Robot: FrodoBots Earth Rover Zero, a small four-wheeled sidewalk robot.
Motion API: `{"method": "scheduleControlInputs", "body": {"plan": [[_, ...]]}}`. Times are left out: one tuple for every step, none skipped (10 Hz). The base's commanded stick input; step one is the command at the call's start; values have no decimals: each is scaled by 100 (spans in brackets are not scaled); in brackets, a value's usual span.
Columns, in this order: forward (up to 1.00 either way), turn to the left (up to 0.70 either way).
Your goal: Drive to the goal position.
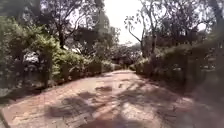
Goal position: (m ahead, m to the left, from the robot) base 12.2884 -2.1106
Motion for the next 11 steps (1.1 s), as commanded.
{"method": "scheduleControlInputs", "body": {"plan": [[70, 0], [70, -7], [70, -25], [70, 0], [70, 0], [70, 0], [70, 0], [70, 0], [70, 0], [70, -35], [70, -35]]}}
